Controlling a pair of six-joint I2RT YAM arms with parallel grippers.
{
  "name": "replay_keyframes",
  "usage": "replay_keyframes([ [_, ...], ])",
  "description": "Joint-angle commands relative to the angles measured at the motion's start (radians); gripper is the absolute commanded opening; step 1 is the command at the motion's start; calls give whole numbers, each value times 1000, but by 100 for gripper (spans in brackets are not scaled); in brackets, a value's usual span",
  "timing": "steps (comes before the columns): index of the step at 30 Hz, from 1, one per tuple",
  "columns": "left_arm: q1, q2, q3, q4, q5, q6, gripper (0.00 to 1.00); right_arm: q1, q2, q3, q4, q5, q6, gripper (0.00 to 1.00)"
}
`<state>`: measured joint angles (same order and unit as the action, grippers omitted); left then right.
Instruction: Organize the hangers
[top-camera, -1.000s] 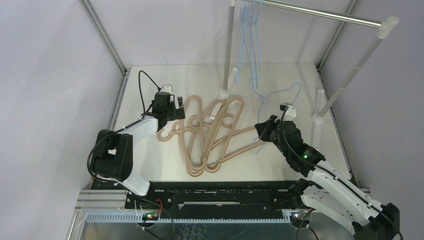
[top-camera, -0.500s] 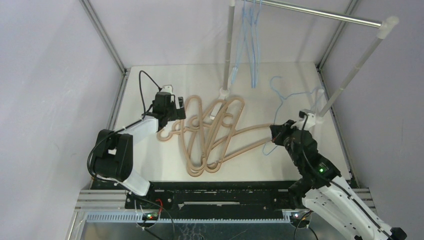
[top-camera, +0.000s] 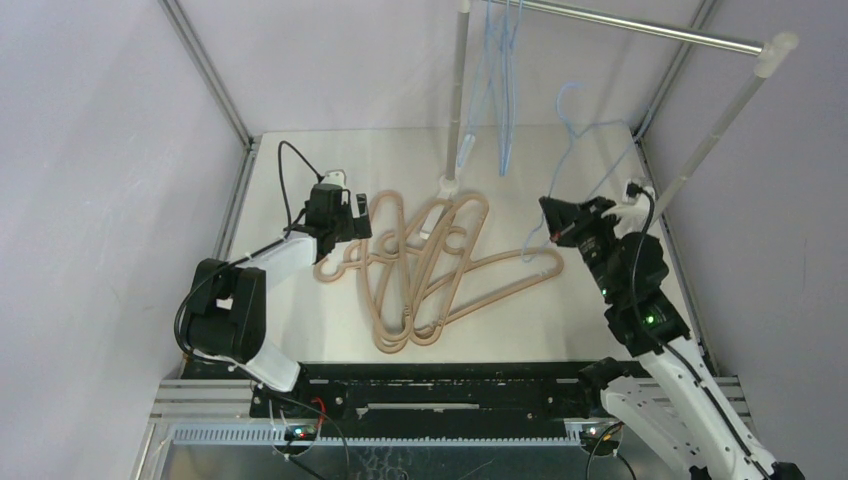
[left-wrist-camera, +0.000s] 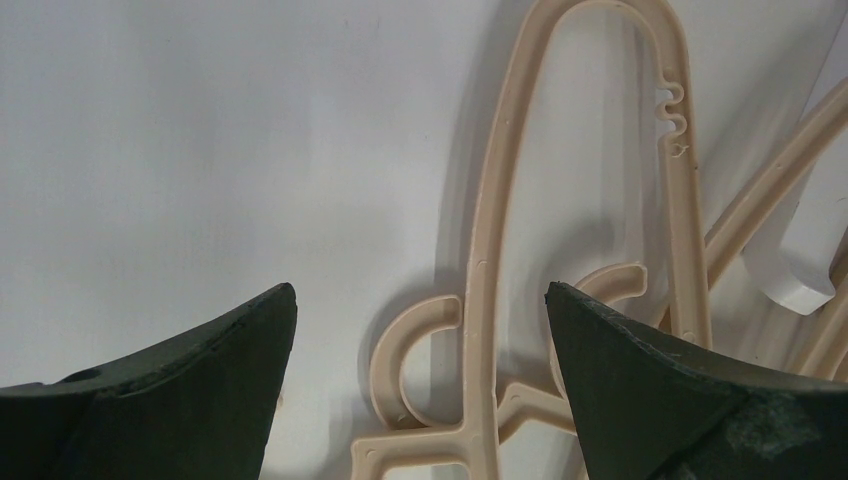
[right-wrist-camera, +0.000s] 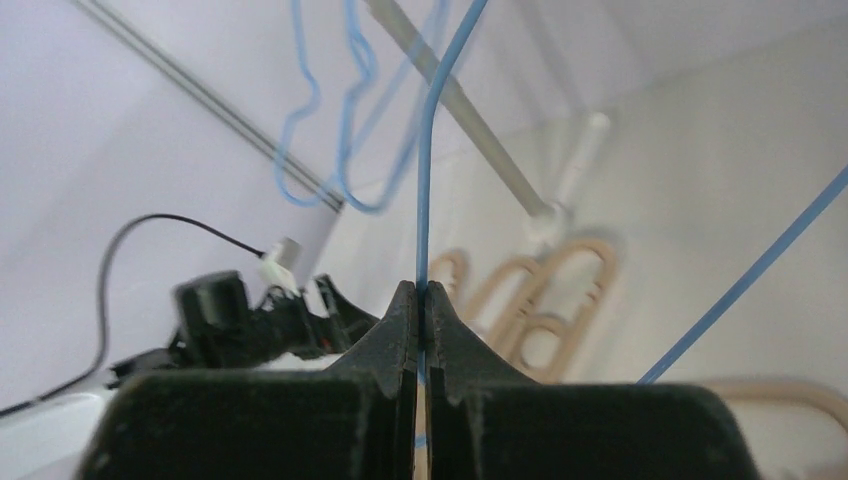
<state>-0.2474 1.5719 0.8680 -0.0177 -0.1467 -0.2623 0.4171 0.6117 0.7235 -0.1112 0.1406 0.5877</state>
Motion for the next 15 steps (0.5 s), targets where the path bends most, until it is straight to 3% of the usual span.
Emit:
replay_keyframes([
  [1, -8, -15, 47, 30, -2, 1, 100, -41, 115, 143, 177, -189, 24, 0],
  [15, -7, -25, 38, 39, -12, 4, 100, -176, 482, 427, 317, -384, 58, 0],
])
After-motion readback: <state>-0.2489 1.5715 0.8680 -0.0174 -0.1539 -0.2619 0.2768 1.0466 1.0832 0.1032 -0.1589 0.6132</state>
